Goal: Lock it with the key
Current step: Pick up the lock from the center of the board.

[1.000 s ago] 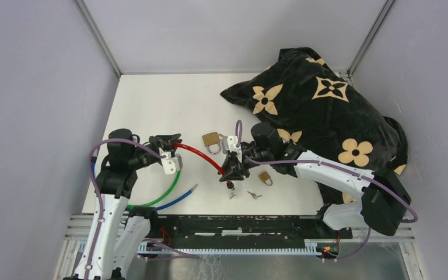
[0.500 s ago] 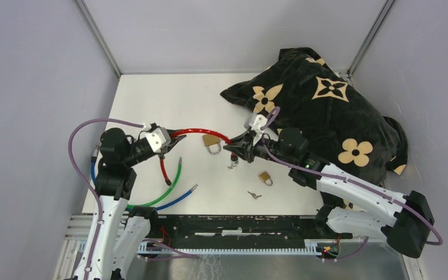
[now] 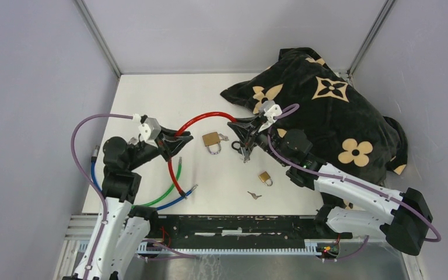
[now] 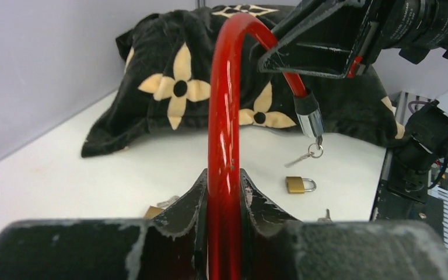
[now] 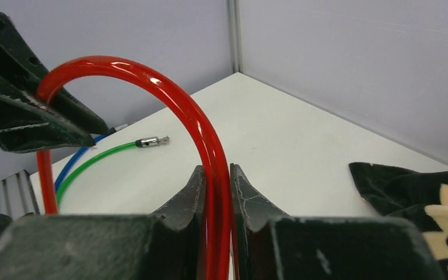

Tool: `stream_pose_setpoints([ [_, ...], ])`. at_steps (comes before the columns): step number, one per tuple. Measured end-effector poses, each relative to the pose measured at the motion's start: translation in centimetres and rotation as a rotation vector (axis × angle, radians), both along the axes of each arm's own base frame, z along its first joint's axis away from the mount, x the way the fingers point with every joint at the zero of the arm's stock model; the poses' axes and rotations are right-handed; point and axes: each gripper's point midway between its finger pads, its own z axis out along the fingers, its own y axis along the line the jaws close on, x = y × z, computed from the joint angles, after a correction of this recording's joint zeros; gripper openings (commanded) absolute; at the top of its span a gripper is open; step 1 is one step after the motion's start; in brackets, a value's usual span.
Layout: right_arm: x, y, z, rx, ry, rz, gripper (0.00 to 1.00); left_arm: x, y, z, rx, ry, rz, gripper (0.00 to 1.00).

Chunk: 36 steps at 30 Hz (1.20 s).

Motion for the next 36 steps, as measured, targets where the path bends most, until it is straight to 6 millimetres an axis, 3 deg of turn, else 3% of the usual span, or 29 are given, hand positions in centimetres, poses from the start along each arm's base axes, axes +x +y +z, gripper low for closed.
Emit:
stream_pose_setpoints([
  [5, 1.2, -1.1, -0.8, -0.021, 0.000, -0.079, 0.00, -0.6, -0.2, -1.1, -0.013, 0.032, -0.011, 0.41],
  [11, 1.6, -1.7, -1.7, -0.050, -0.039, -0.107, 0.00, -1.1, -0.5, -3.2, -0.017, 0.065, -0.035, 0.46],
  [15, 1.2, -1.4, -1.7, -0.088, -0.084, -0.074, 0.00, -1.1, -0.5, -5.4, -0.010, 0.120, -0.034, 0.34],
  [18, 1.2, -1.6, -1.3, -0.103, -0.116, -0.066, 0.00, -1.1, -0.5, -5.6, -0.009, 0.124, -0.033, 0.26],
  [21, 1.2, -2.0, -0.9, -0.107, -0.137, -0.065, 0.00, -1.2, -0.5, -5.8, -0.007, 0.118, -0.036, 0.05],
  [26, 1.0, -1.8, -0.9, -0.120, -0.151, -0.042, 0.00, -1.3, -0.5, -5.9, -0.004, 0.113, -0.035, 0.02],
  [29, 0.8, -1.6, -1.1, -0.135, -0.167, -0.015, 0.46, -1.1, -0.4, -5.8, 0.003, 0.093, -0.027, 0.02],
  [30, 0.6, -1.4, -1.3, -0.143, -0.174, 0.001, 0.56, -1.0, -0.4, -5.7, 0.009, 0.078, -0.023, 0.02],
  [32, 0.1, -1.1, -1.7, -0.176, -0.201, 0.039, 0.63, -0.9, -0.2, -5.0, 0.035, 0.022, -0.018, 0.02],
  [36, -1.6, -0.5, -2.9, -0.265, -0.258, 0.177, 0.69, -0.8, 0.0, -2.7, 0.115, -0.138, -0.019, 0.02],
])
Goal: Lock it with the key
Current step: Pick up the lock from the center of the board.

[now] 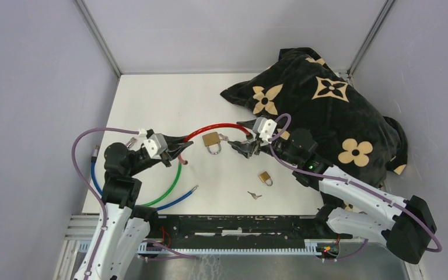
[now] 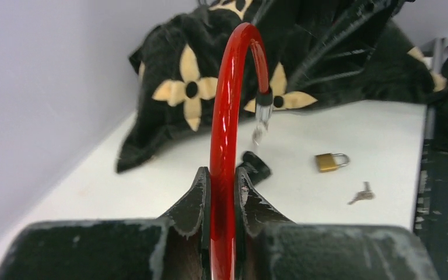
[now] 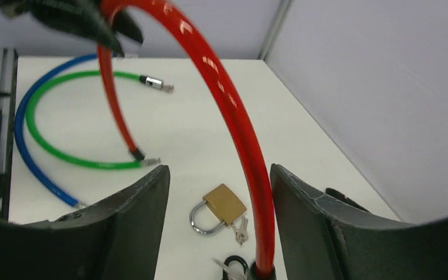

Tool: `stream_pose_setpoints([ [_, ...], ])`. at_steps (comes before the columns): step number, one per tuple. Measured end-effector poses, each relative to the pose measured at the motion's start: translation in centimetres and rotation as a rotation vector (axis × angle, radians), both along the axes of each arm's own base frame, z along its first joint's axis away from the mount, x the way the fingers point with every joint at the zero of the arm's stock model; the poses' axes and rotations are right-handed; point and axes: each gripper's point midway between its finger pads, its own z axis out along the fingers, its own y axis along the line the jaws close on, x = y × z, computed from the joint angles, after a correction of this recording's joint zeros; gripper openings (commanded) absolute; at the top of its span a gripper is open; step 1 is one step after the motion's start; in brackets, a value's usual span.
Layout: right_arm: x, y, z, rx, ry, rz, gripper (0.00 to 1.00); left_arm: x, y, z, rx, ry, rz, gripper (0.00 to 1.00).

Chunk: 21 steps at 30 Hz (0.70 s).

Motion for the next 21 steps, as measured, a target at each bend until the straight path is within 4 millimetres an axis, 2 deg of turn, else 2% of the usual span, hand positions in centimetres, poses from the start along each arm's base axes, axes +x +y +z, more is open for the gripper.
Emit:
stream_pose_setpoints([
  [3, -1.2, 0.1, -1.2, -0.082, -0.023, 0.105, 0.71, 0.3, 0.3, 1.8, 0.060, -0.140, 0.010, 0.02],
  [6, -2.5, 0.6, -2.8, -0.191, -0.018, 0.225, 0.72, 0.6, 0.6, 2.6, 0.122, -0.260, 0.019, 0.02],
  [12, -4.4, 1.1, -4.2, -0.316, -0.024, 0.380, 0.71, 1.1, 0.9, 1.5, 0.250, -0.380, 0.013, 0.02],
  [17, -5.0, 1.2, -5.4, -0.376, -0.005, 0.441, 0.62, 0.9, 0.8, 1.1, 0.283, -0.405, -0.010, 0.02],
  [21, -5.2, 1.1, -6.7, -0.405, 0.035, 0.458, 0.61, 0.9, 0.8, 1.0, 0.289, -0.405, -0.014, 0.02],
])
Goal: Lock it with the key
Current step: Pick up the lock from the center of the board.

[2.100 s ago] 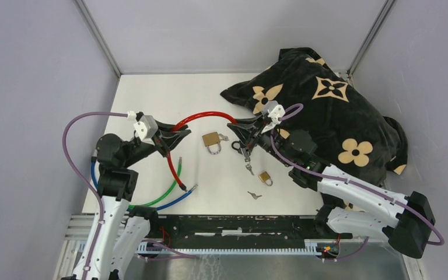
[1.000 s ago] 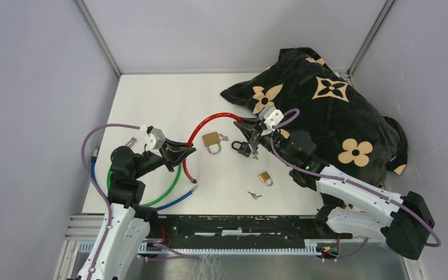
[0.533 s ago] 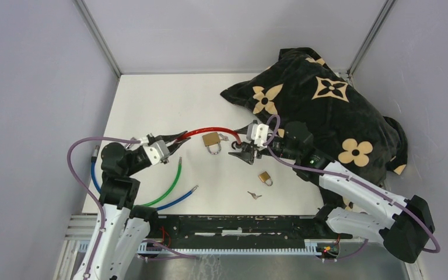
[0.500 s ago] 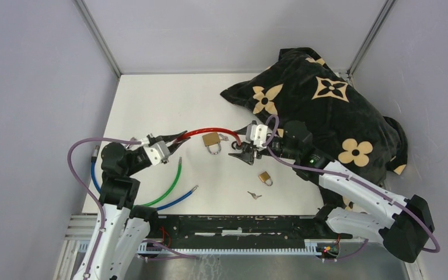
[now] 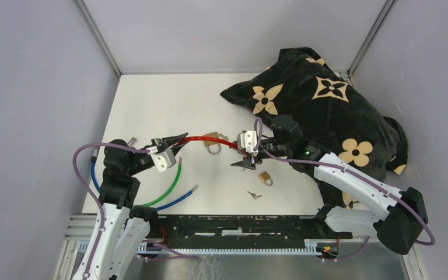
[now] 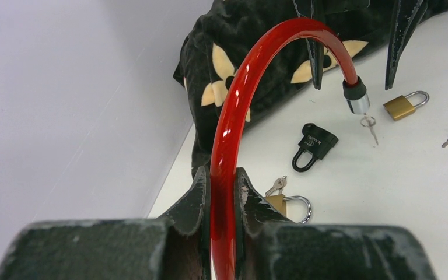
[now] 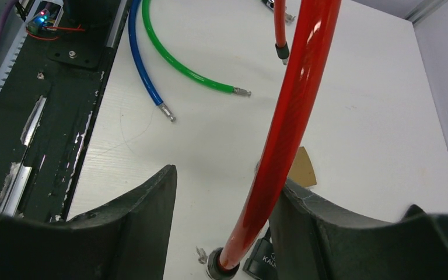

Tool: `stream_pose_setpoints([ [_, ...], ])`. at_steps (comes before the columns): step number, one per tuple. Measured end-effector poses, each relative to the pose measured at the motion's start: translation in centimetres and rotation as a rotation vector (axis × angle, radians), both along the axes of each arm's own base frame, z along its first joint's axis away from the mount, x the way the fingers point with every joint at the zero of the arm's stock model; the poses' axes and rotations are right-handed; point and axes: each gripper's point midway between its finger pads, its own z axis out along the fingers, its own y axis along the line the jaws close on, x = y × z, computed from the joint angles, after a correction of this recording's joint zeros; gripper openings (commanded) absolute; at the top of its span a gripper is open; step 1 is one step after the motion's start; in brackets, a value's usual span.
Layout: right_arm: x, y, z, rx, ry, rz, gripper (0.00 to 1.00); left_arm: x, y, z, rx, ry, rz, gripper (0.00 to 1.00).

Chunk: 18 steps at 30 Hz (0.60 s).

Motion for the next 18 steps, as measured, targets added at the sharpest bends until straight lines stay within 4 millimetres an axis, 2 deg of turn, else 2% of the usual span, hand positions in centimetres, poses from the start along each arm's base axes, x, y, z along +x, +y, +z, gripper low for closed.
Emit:
stream_pose_setpoints([
  [6, 0.32, -0.39, -0.25, -0.006, 0.021, -0.026, 0.64, -0.07, 0.01, 0.03, 0.000, 0.005, 0.000, 0.02],
  [18, 0.13, -0.88, -0.61, -0.019, 0.040, -0.034, 0.59, -0.26, -0.01, 0.12, -0.013, 0.022, 0.000, 0.02],
])
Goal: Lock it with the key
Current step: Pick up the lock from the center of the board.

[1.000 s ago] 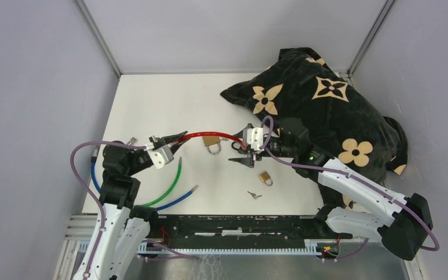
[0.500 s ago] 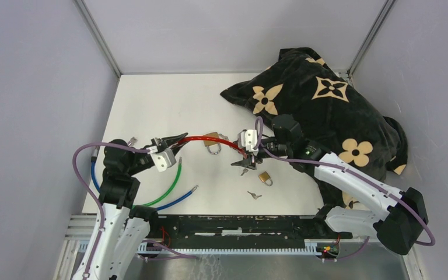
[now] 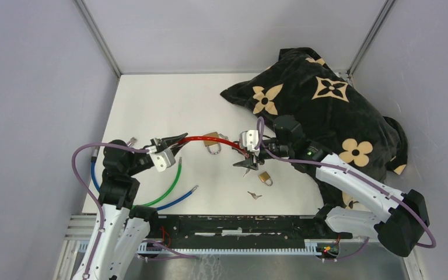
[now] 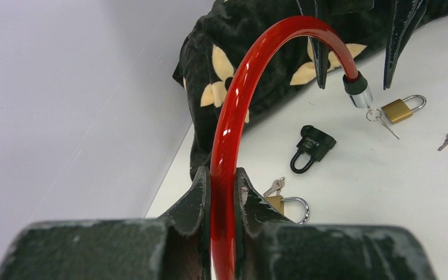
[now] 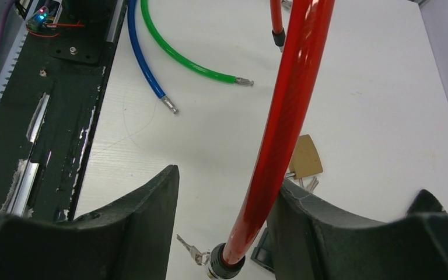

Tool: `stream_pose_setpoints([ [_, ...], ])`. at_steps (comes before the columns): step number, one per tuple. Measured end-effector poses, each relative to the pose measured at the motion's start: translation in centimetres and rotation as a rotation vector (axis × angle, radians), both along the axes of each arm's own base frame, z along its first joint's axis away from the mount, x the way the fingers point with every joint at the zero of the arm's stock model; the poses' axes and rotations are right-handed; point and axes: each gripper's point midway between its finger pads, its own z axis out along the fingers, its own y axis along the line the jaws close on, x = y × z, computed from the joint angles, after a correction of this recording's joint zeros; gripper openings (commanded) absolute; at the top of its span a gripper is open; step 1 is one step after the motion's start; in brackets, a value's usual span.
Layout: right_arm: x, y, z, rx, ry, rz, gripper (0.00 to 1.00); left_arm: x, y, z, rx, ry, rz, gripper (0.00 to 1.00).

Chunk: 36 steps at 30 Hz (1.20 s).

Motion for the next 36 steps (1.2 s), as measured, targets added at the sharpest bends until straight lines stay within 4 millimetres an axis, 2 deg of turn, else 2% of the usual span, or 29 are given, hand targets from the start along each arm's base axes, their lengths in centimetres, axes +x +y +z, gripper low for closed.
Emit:
stream_pose_setpoints([
  [3, -0.1, -0.1, -0.4, -0.015, 0.013, 0.000, 0.58, 0.0, 0.0, 0.0, -0.001, 0.001, 0.000, 0.02],
  [5, -0.2, -0.3, -0.8, -0.029, 0.021, 0.001, 0.55, -0.1, 0.0, 0.1, -0.002, 0.000, 0.000, 0.02],
  [10, 0.0, -0.8, -1.3, -0.062, 0.029, -0.009, 0.18, -0.2, 0.0, 0.0, -0.002, 0.001, 0.000, 0.02],
  [14, 0.3, -1.0, -1.1, -0.071, 0.042, -0.024, 0.00, -0.2, 0.0, 0.1, -0.004, 0.004, -0.002, 0.02],
  [18, 0.7, -0.8, -0.5, -0.045, 0.094, -0.077, 0.00, -0.4, -0.1, 0.0, -0.045, 0.069, -0.002, 0.02],
  [23, 2.9, -0.6, 2.5, 0.095, 0.125, -0.249, 0.00, -1.2, -0.6, 0.6, -0.156, 0.196, -0.017, 0.22],
  [26, 3.9, -1.2, 4.8, 0.211, 0.107, -0.355, 0.00, -1.8, -1.0, 0.4, -0.227, 0.282, -0.044, 0.28],
  [29, 4.9, -1.7, 6.5, 0.306, 0.092, -0.439, 0.00, -2.6, -1.6, -0.5, -0.253, 0.347, -0.088, 0.36],
  [32, 5.8, -2.0, 6.8, 0.346, 0.100, -0.493, 0.00, -3.3, -2.0, -2.3, -0.251, 0.389, -0.118, 0.36],
  [36, 6.5, -1.8, 7.0, 0.371, 0.108, -0.518, 0.00, -3.3, -2.2, -4.4, -0.234, 0.422, -0.121, 0.38],
])
